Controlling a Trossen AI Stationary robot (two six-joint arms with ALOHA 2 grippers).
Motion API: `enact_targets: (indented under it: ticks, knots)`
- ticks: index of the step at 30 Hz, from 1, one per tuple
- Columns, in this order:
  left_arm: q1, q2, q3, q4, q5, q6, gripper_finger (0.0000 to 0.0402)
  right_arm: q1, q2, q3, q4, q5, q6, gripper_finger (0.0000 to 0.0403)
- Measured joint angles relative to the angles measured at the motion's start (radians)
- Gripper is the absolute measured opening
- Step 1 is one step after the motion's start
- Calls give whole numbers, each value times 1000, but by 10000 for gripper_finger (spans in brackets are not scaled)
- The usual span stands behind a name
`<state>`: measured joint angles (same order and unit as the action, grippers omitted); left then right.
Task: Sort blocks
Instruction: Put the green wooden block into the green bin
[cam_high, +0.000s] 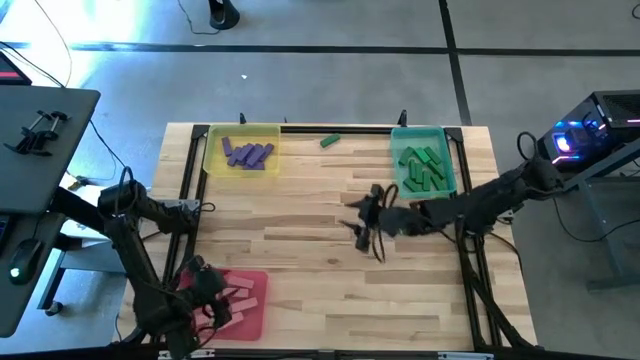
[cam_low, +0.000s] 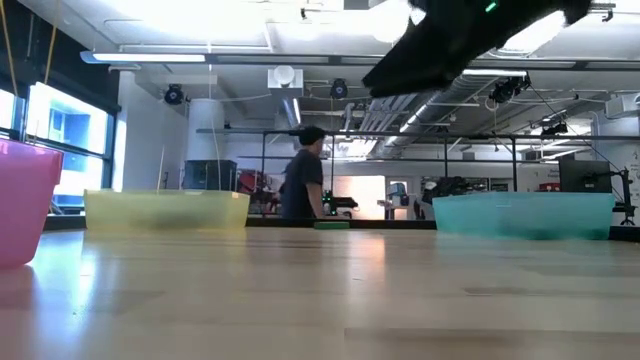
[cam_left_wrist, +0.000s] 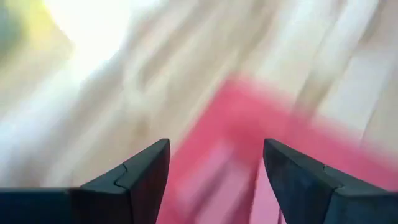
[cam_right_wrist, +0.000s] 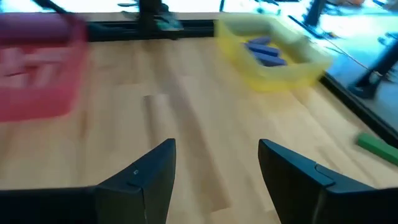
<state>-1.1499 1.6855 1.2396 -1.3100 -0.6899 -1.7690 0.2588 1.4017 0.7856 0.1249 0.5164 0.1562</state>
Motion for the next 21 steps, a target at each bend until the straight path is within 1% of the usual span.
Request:
enact_targets:
  ticks: [2,4,6,8,11,14,17,21]
  knots:
    - [-9,0,0,-14,-219,-16,244,-72,0,0,0,-51,0,215]
    - [-7,4,0,-14,-418,-9,243,-151,1,0,7,-123,0,215]
    - [7,7,0,-11,-567,8,243,-230,13,1,20,-194,0,215]
    - [28,8,0,2,-662,31,243,-309,36,1,27,-247,0,215]
    - [77,8,0,52,-731,96,243,-412,101,30,31,-300,4,213]
    - [135,8,0,118,-759,174,243,-496,201,99,31,-337,20,204]
    - [193,8,0,180,-768,240,243,-563,319,203,20,-348,-3,190]
    - [250,9,0,223,-747,290,243,-648,479,381,-100,-369,-44,179]
